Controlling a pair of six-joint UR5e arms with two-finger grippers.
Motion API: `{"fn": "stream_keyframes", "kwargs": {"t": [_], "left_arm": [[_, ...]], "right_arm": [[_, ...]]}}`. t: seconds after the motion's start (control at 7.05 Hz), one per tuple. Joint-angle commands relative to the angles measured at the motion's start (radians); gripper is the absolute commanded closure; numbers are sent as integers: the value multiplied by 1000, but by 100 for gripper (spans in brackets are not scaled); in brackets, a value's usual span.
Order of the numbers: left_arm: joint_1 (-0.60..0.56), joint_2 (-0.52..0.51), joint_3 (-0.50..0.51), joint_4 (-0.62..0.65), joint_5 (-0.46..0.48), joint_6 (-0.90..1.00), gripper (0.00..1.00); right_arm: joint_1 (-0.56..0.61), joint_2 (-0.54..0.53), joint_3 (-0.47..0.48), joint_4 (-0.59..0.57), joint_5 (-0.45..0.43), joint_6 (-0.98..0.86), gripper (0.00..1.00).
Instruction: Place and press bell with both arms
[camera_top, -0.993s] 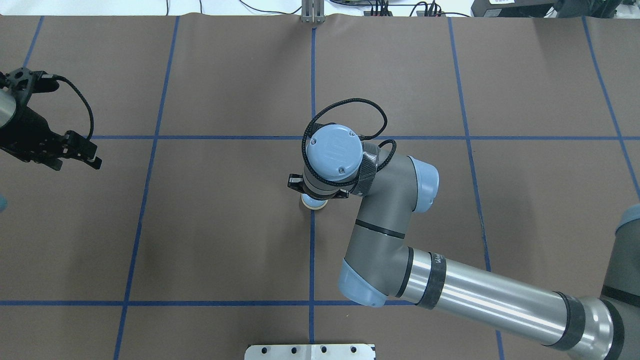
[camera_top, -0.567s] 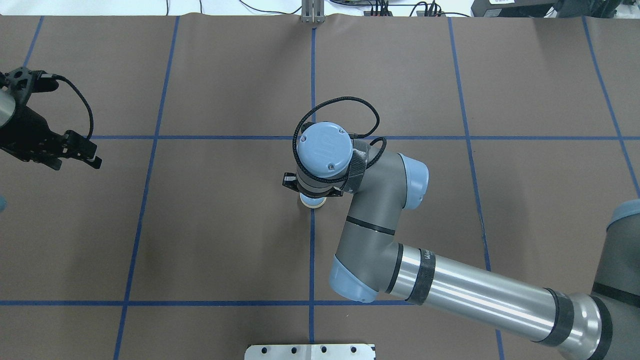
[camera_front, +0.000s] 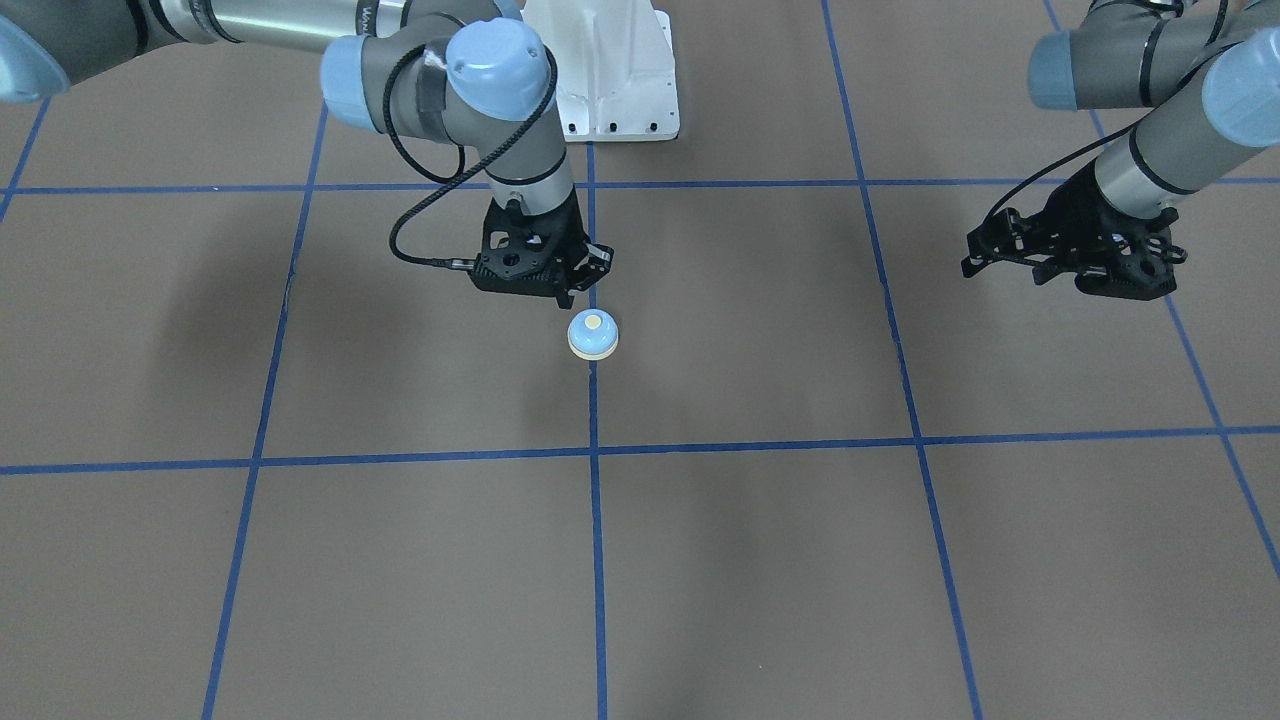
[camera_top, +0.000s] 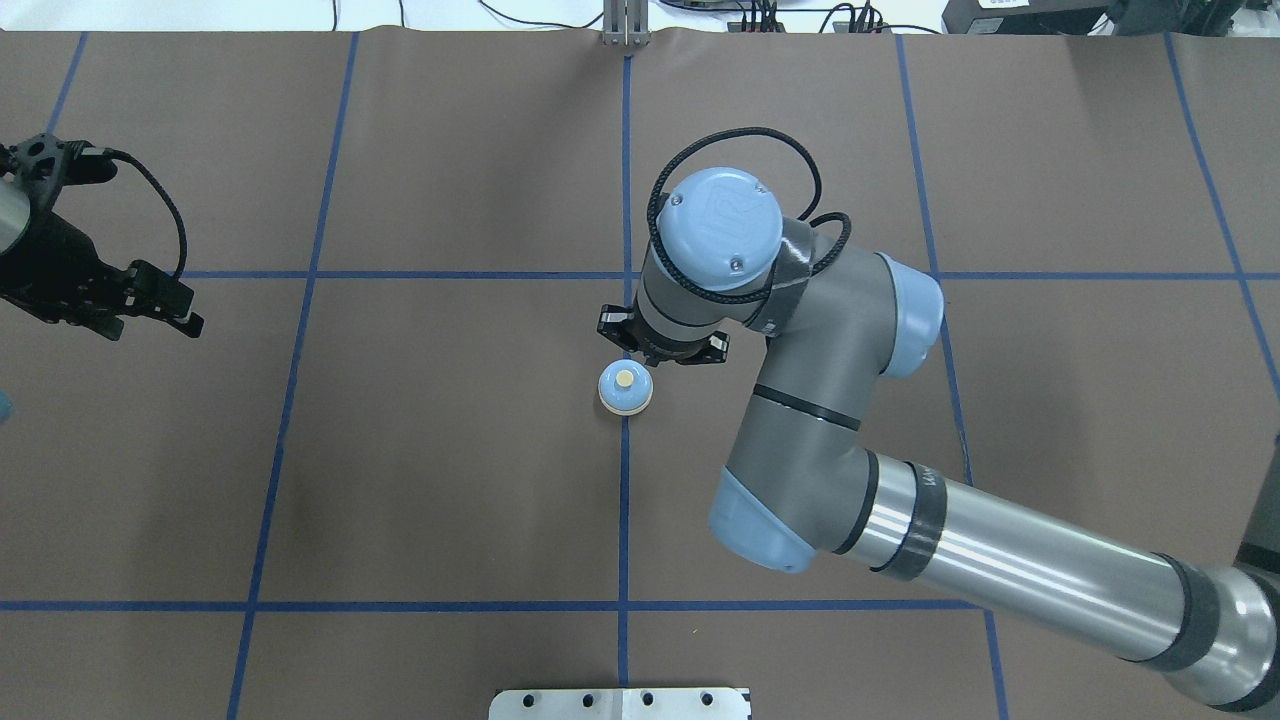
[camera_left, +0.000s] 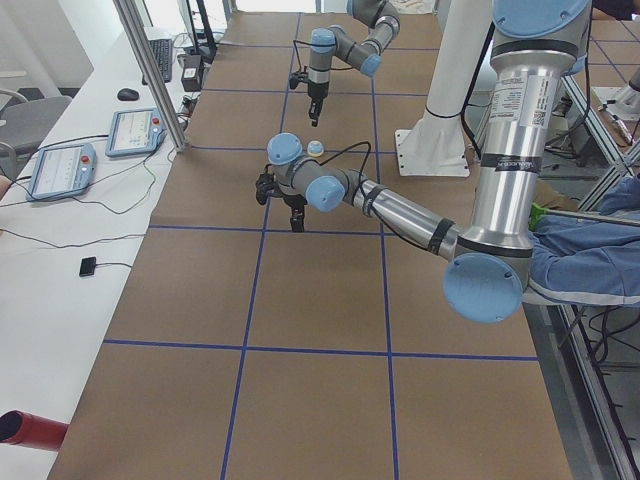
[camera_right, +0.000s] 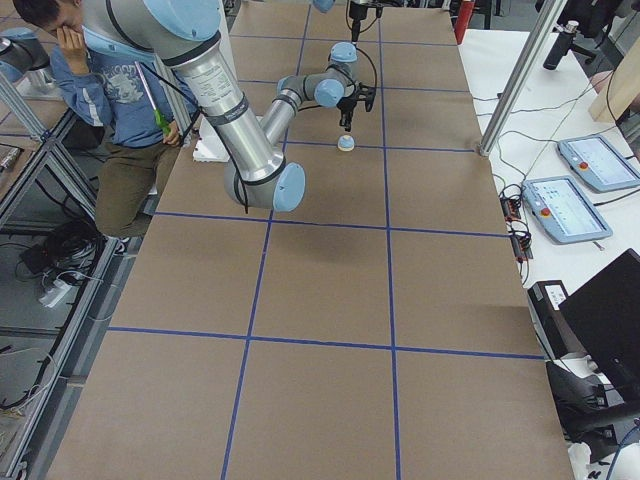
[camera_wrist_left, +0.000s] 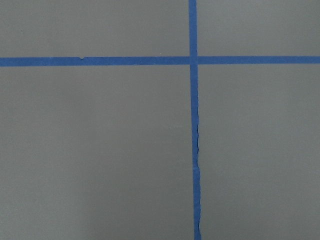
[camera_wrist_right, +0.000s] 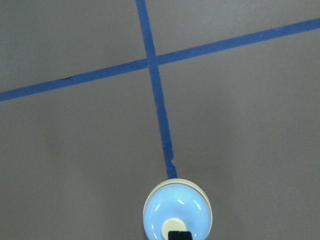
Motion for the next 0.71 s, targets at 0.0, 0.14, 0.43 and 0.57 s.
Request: {"fn": "stream_keyframes", "kwargs": {"t": [0.0, 0.14, 0.43, 0.57], "left_arm": [[-29, 36, -13, 0, -1, 74, 2], [-70, 63, -18, 1, -4, 149, 2], [-133, 125, -25, 1, -4, 289, 2], [-168, 178, -51, 1, -4, 361, 2]], "right_arm": [[109, -197, 178, -13, 74, -152, 100], [197, -327, 252, -12, 128, -279, 100], [437, -562, 314, -1, 290, -605, 88], [554, -659, 308, 1, 321, -809, 71]]}}
